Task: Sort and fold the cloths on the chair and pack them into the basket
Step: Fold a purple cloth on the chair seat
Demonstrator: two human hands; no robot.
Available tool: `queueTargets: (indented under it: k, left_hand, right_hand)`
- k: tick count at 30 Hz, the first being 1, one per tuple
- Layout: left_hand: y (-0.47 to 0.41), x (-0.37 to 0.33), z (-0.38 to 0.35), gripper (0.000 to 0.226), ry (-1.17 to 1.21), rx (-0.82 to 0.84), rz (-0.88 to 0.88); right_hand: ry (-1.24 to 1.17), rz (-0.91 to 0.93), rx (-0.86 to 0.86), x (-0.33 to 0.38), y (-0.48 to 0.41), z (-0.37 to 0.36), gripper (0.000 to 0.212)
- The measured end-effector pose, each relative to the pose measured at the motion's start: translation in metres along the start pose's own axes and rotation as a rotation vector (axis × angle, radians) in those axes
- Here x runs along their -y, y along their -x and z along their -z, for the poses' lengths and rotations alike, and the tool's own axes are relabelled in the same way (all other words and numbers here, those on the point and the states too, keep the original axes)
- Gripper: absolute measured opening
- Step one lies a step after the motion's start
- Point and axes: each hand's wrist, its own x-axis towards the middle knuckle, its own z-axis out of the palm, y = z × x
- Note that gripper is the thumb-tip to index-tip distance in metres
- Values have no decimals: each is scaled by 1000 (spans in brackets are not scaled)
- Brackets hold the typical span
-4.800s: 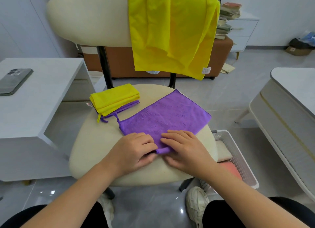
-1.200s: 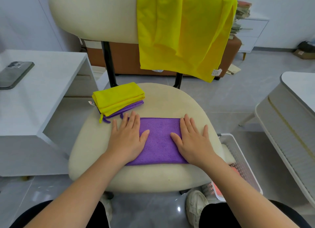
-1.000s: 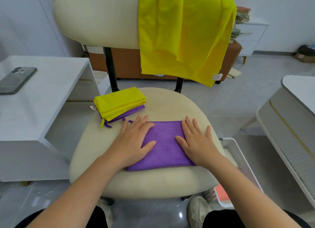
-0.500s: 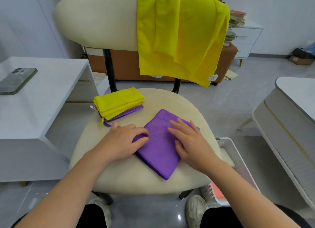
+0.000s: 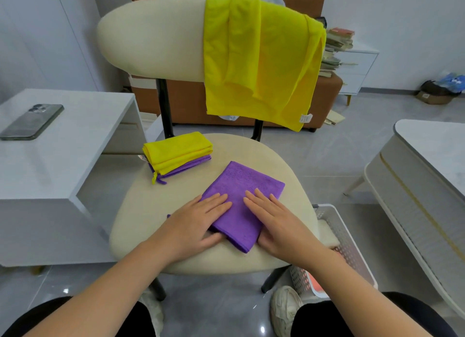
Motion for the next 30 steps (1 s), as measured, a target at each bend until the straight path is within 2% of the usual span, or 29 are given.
queueTargets:
  k: [3,5,10,14,18,22,24,26,30]
  left_hand:
    - [-4,-5,2,70,102,-59,42]
    - [-5,-4,5,79,167,-22,88]
    - [-5,7,13,95,257,42,48]
    - [-5,15,7,68,292,-97,48]
    - [-10,25,8,58,402,-147,44]
    - [-14,15,13,28,665,-157,145]
    - [-17,9,15,11,788,-189,186]
    - [-21,6,19,15,873,-229,241]
    - [-29,1,18,18,956,-268,378]
  right_hand:
    - [-48,15,-12,0,-1,-1,71]
    - [-64,35,-8,1,-2,-4,70]
    - [-124,17,-78,2,-7,-11,44]
    - [-516,-153,-91,3,-11,-3,39]
    - [-789,-268,-45,5,-13,14,33]
    - [-805,-309,-136,1,-14,21,26]
    - [-826,-351,-203,-4,-14,19,31]
    - [-869,-401,-232,-8,-16,19,37]
    - [-854,-438,-276,-6,-17,21,29]
